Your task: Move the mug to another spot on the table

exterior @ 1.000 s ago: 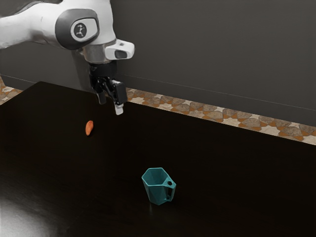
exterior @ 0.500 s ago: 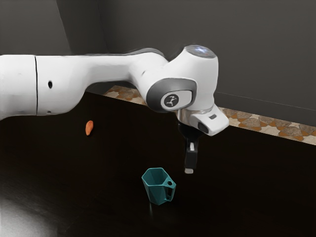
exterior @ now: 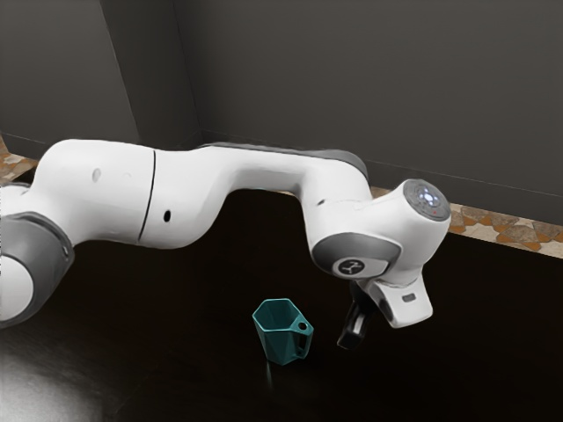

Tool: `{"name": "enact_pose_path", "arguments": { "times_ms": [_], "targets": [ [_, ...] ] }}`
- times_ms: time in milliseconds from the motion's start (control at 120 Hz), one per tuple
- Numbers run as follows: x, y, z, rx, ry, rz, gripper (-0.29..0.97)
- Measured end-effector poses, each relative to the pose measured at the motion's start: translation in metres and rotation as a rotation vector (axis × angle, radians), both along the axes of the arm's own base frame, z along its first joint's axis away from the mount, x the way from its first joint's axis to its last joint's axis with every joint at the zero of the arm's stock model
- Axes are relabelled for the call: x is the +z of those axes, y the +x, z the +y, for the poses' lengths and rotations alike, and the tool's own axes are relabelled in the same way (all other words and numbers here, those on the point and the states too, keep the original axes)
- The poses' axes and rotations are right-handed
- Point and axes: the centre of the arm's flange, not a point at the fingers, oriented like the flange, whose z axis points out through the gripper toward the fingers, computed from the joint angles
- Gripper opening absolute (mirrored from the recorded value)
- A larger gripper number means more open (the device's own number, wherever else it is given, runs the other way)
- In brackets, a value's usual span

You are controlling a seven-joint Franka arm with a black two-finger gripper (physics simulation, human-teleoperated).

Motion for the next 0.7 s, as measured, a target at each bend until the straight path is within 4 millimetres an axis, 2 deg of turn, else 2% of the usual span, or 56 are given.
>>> {"name": "enact_pose_path", "arguments": {
  "times_ms": [408, 700],
  "targets": [
    [-0.049, -0.009, 0.007, 0.021, 0.127, 0.054, 0.30],
    [-0.077, -0.014, 0.023, -0.042, 0.227, 0.043, 0.25]
  ]
}}
